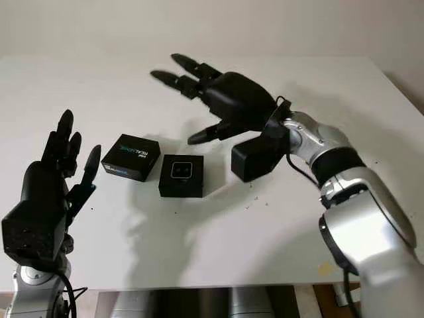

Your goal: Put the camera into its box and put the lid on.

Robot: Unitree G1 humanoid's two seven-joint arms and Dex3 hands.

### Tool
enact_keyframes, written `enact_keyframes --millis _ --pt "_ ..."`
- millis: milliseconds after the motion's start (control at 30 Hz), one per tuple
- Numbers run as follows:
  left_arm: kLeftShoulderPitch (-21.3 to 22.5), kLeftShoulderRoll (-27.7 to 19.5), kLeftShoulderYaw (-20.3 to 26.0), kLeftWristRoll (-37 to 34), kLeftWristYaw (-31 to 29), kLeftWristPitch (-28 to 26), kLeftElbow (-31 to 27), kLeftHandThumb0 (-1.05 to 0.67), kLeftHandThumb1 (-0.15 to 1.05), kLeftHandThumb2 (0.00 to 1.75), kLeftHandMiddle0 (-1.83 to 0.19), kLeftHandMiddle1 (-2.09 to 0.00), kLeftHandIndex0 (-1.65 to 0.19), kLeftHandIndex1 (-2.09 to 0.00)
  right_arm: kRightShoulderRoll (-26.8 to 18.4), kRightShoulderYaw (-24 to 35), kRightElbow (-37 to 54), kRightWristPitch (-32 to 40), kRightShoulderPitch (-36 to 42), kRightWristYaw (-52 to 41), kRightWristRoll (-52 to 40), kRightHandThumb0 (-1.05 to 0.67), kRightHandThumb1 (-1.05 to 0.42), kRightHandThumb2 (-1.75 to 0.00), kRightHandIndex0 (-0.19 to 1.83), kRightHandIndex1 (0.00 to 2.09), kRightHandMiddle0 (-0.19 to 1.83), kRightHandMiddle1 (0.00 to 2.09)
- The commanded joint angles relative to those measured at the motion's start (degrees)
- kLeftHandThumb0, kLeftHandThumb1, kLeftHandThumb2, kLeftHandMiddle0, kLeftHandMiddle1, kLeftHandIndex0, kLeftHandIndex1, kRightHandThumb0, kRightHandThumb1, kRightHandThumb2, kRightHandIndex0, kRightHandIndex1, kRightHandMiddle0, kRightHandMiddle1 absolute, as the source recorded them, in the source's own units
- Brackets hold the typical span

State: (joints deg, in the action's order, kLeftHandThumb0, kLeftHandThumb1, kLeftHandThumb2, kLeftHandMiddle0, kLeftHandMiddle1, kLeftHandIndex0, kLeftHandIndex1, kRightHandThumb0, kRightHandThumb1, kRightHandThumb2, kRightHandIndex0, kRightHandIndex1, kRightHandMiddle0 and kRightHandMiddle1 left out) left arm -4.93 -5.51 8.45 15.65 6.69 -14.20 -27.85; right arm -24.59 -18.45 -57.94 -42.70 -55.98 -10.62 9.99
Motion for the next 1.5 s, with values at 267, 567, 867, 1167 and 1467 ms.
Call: enact_keyframes --millis 267,567,867,1167,1467 --pt "10.98 -13.57 7.19 -1.69 -7.45 -0.86 0.69 -0.62 1.05 0.26 -0.27 -0.08 -0.16 -0.08 3.32 11.48 20.20 20.14 14.72 -8.62 -11.32 -0.71 -1.05 -0.50 -0.09 0.05 -0.04 0.06" --pt "21.91 -35.74 5.27 -2.92 -27.71 -4.81 7.80 -0.65 1.01 0.07 -0.14 -0.01 -0.07 -0.03 8.05 20.63 28.34 31.51 21.52 -12.05 -22.83 -0.64 -1.05 -0.53 -0.11 0.05 -0.05 0.05" --pt "34.53 -46.87 -7.95 2.56 -41.94 3.14 21.16 -0.63 0.90 0.03 -0.02 -0.03 -0.03 -0.02 10.85 26.17 34.76 40.02 24.89 -12.73 -29.58 -0.73 -1.05 -0.66 -0.19 0.00 -0.17 0.02" --pt "47.51 -46.29 -23.84 14.67 -52.21 12.79 35.80 -0.59 0.81 0.03 0.05 -0.05 0.05 -0.03 11.50 28.15 34.30 41.50 24.93 -11.91 -29.26 -0.72 -1.05 -0.66 -0.19 0.00 -0.19 0.02" --pt "49.00 -43.75 -27.81 20.04 -45.52 26.56 47.50 -0.59 0.80 0.05 0.02 -0.06 0.03 -0.05 12.03 29.16 36.06 39.51 26.34 -9.80 -28.05 -0.70 -1.05 -0.66 -0.17 0.03 -0.14 0.05"
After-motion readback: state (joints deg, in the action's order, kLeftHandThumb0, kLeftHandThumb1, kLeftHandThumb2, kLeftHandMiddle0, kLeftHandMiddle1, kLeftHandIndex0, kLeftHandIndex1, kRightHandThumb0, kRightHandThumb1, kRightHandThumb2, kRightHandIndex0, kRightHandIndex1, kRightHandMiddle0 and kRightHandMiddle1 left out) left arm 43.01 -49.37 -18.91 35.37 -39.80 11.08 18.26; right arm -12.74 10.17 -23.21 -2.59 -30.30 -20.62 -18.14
